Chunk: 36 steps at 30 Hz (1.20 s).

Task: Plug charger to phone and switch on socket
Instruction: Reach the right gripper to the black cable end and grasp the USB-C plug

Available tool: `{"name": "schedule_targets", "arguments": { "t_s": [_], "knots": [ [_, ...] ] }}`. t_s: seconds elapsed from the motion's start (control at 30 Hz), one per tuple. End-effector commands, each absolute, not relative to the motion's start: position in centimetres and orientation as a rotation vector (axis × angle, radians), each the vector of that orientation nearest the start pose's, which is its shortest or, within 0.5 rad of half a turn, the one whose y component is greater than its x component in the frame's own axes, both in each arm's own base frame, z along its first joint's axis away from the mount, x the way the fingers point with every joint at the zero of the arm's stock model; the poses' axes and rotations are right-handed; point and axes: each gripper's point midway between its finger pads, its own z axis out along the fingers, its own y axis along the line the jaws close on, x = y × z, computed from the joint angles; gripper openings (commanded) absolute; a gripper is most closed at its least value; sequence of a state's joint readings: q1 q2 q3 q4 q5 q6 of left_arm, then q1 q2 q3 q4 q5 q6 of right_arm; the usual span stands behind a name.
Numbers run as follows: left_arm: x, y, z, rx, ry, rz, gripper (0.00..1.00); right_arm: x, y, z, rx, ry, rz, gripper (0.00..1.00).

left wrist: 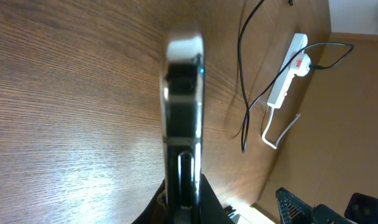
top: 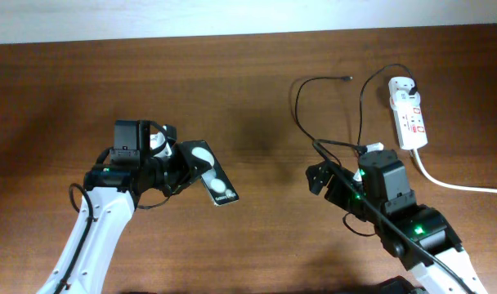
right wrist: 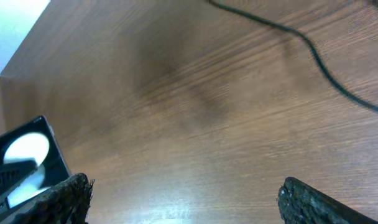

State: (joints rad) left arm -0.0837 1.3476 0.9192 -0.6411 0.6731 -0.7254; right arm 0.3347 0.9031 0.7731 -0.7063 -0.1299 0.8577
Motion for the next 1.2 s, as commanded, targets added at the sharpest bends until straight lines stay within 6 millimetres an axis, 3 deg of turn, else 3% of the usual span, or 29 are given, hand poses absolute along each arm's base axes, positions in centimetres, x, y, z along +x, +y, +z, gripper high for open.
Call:
{"name": "schedule_targets", "arguments": {
  "t_s": [0.0, 0.1, 0.23, 0.33, 0.47, 0.53, 0.6, 0.7, 0.77, 0.87, 0.93, 1.07, 1.1, 1.17],
  "knots": [
    [30.1, -13.4, 14.8, -0.588, 2.641, -1.166, 0.00, 26.1, 9.2, 17.2, 0.620, 2.391, 0.558, 0.98],
    [30.1, -13.4, 14.8, -0.588, 2.641, -1.166, 0.00, 27.4, 7.9, 16.3, 0.645, 2.392, 0.421, 0.99],
    [30.1, -13.4, 14.8, -0.588, 2.641, -1.166, 0.00, 31.6, 7.4, 18.2, 0.607, 2.458, 0.209, 0.99],
    [30.1, -13.5, 14.8, -0.586, 2.642, -1.172, 0.00, 36.4, 7.1, 19.0, 0.602, 2.524, 0.068, 0.99],
    [30.0, -13.5, 14.7, -0.591, 2.648, -1.172, 0.00, 44.4, 5.0, 18.8, 0.653, 2.520, 0.020, 0.99],
    [30.0, -13.5, 14.7, -0.591, 2.648, -1.171, 0.00, 48.5, 4.7, 17.4, 0.596, 2.494, 0.028, 0.99],
    [30.0, -13.5, 14.7, -0.591, 2.648, -1.171, 0.00, 51.2, 4.1, 14.5, 0.621, 2.473, 0.033, 0.99],
    [29.9, -13.5, 14.7, -0.593, 2.651, -1.170, 0.00, 54.8, 4.9, 10.7, 0.611, 2.428, 0.081, 1.00],
    [29.9, -13.5, 14.7, -0.594, 2.651, -1.170, 0.00, 56.9, 5.8, 8.9, 0.598, 2.391, 0.145, 0.92],
    [29.9, -13.4, 14.7, -0.595, 2.651, -1.166, 0.00, 57.9, 5.8, 5.2, 0.628, 2.398, 0.141, 0.89],
    [30.0, -13.3, 14.6, -0.598, 2.651, -1.153, 0.00, 58.1, 5.5, 2.8, 0.758, 2.385, 0.172, 0.90],
    [30.0, -13.2, 14.5, -0.601, 2.652, -1.144, 0.00, 59.1, 5.7, 1.2, 0.842, 2.345, 0.248, 0.86],
    [30.0, -13.2, 14.5, -0.601, 2.652, -1.144, 0.00, 59.5, 6.6, 0.9, 0.823, 2.347, 0.310, 0.67],
    [30.0, -13.2, 14.5, -0.601, 2.652, -1.145, 0.00, 59.6, 6.6, 0.7, 0.821, 2.347, 0.314, 0.51]
  ]
}}
